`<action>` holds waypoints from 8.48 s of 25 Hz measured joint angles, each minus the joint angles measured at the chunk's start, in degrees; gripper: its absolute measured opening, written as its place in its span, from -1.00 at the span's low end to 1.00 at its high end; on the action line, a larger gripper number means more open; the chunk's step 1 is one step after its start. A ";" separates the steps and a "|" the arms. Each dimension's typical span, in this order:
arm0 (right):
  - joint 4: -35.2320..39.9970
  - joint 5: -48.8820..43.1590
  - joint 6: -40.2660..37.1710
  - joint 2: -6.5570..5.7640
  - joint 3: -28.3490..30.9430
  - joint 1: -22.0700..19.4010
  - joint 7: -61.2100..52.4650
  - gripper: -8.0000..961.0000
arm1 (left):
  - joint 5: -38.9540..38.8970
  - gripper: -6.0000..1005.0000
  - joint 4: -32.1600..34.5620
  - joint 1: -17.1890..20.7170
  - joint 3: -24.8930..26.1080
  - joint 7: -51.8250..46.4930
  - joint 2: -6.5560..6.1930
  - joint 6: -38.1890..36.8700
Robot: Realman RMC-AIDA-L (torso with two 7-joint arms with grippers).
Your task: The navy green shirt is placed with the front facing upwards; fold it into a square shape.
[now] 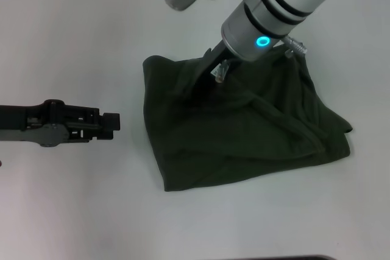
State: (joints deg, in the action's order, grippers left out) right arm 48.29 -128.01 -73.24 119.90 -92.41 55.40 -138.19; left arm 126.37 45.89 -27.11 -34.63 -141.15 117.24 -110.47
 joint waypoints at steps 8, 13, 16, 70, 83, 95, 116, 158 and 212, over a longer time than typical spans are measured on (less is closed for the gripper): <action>7.41 -7.05 -5.28 -0.32 8.35 -2.88 -4.34 -0.93 | -0.06 -0.16 -0.06 -0.31 0.00 0.00 0.01 0.08; 14.01 -10.92 -11.52 -0.45 17.04 -5.73 -4.98 -0.94 | -0.07 -0.16 -0.10 -0.67 0.00 0.00 0.01 0.42; 14.96 -14.54 -14.28 -0.49 21.14 -6.43 -5.06 -0.93 | -0.08 -0.16 -0.10 -0.80 -0.04 0.00 0.08 0.45; 9.79 -37.89 0.72 -0.21 24.33 -9.01 -9.19 -0.72 | 0.45 -0.16 -3.07 -2.03 -0.53 0.72 0.60 2.45; 9.32 -39.61 -2.58 -0.46 26.22 -7.92 -10.05 -0.44 | 0.37 -0.16 -3.09 -1.79 -0.54 1.09 0.53 2.46; 16.08 -32.14 -15.63 -1.57 37.65 -8.68 -5.01 0.31 | 0.27 -0.16 -3.09 -1.93 -0.31 1.34 0.41 2.40; 13.10 -24.19 -40.37 -5.48 47.28 -14.29 -1.52 0.29 | 0.96 -0.16 -3.08 -3.05 -5.45 1.10 0.73 4.70; 6.66 -24.05 -37.27 -6.27 50.61 -13.46 0.55 0.29 | -6.84 0.60 -2.96 6.71 -13.60 47.00 7.14 18.88; 4.73 -23.42 -36.06 -6.53 50.91 -12.80 0.58 0.29 | -6.10 -0.60 -12.35 -1.35 -23.28 34.89 6.63 29.25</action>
State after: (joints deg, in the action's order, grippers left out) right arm 53.02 -151.43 -109.31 113.37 -41.50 42.60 -137.61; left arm 120.27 33.53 -28.47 -57.91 -106.26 123.87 -81.23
